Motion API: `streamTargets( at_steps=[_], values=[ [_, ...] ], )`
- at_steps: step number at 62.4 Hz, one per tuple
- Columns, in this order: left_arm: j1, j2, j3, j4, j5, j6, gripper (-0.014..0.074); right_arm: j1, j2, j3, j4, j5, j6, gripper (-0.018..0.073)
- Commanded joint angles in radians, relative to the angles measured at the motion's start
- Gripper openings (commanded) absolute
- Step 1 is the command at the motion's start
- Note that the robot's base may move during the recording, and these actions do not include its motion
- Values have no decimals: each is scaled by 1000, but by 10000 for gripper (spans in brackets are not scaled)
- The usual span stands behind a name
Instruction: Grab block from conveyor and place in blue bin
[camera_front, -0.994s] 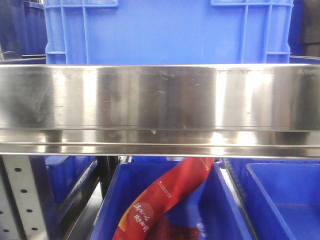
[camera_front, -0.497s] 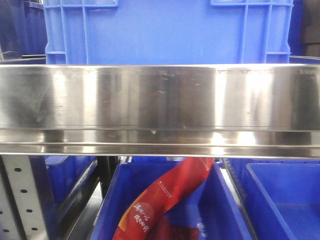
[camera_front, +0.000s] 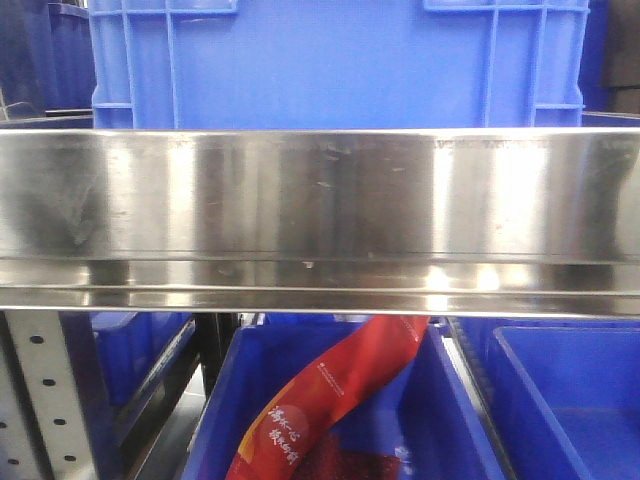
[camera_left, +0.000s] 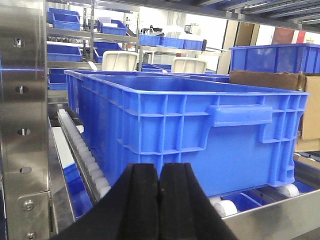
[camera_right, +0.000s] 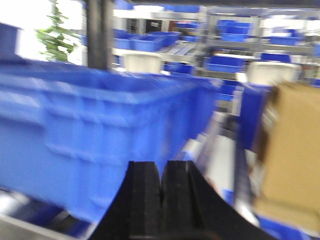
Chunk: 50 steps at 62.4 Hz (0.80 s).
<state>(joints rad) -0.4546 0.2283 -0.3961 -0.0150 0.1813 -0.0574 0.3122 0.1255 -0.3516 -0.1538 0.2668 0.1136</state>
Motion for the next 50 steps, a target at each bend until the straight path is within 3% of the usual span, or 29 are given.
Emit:
streamTargets(
  at_steps=[1, 9, 19, 24, 50],
  values=[
    [3, -5, 3, 1, -19, -6, -111, -64, -82, 78, 9, -17, -20, -162],
    [3, -5, 3, 1, -19, -6, -111, -162, -126, 217, 15, -102, -21, -162],
    [3, -5, 3, 1, -19, -6, -111, -248, -126, 352, 182, -371, -104, -162],
    [3, -5, 3, 1, -19, -6, -111, -279, -126, 352, 189, -260, -114, -162],
    [3, -5, 3, 1, -19, -6, -111, -299, -126, 352, 191, -274, -114, -162]
  ],
)
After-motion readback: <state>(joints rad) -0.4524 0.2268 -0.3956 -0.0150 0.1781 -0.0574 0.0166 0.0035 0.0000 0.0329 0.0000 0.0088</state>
